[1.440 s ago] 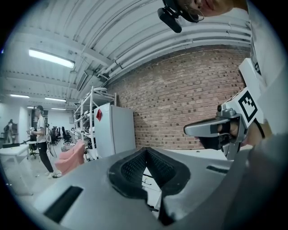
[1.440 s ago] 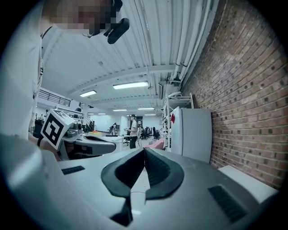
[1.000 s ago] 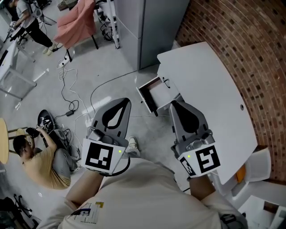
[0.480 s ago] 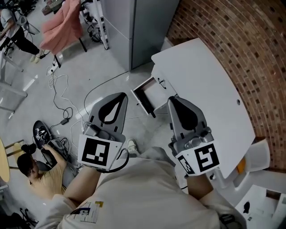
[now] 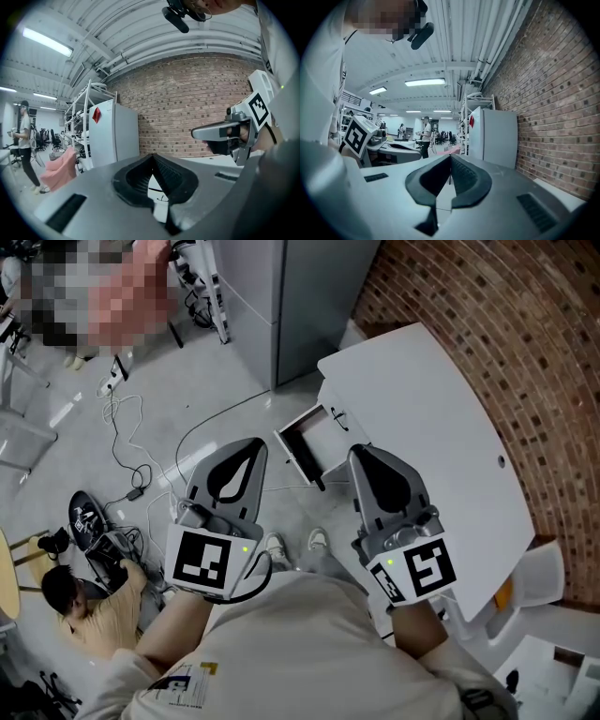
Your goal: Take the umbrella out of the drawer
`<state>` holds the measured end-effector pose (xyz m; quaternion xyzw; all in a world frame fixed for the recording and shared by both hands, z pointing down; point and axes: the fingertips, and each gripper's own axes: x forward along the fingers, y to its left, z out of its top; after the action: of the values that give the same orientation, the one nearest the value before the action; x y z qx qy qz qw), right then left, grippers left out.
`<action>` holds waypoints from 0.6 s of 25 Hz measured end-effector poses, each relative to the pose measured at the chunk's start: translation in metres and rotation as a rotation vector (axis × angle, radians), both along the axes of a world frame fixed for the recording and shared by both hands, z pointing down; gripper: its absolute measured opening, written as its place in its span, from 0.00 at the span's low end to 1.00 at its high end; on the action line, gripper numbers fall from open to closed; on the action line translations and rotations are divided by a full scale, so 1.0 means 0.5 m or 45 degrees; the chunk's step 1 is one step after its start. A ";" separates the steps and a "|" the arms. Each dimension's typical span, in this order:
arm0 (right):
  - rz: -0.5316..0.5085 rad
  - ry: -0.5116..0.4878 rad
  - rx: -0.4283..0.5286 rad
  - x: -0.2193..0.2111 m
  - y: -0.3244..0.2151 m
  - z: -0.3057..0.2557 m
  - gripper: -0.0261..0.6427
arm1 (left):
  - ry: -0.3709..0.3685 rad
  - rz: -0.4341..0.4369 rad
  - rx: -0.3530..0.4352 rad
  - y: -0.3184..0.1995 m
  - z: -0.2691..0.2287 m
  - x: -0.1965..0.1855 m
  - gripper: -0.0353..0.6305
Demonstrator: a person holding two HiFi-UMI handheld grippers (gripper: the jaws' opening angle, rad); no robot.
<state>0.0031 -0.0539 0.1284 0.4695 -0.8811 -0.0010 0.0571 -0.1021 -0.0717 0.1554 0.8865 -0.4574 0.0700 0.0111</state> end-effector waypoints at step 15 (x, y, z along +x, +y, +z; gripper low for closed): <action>-0.006 -0.013 -0.103 0.078 -0.056 0.089 0.05 | 0.027 -0.078 -0.079 -0.047 0.057 0.066 0.06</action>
<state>0.0421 -0.0819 0.1731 0.4647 -0.8818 0.0369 0.0716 -0.0694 -0.0951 0.1839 0.8720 -0.4817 0.0743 0.0454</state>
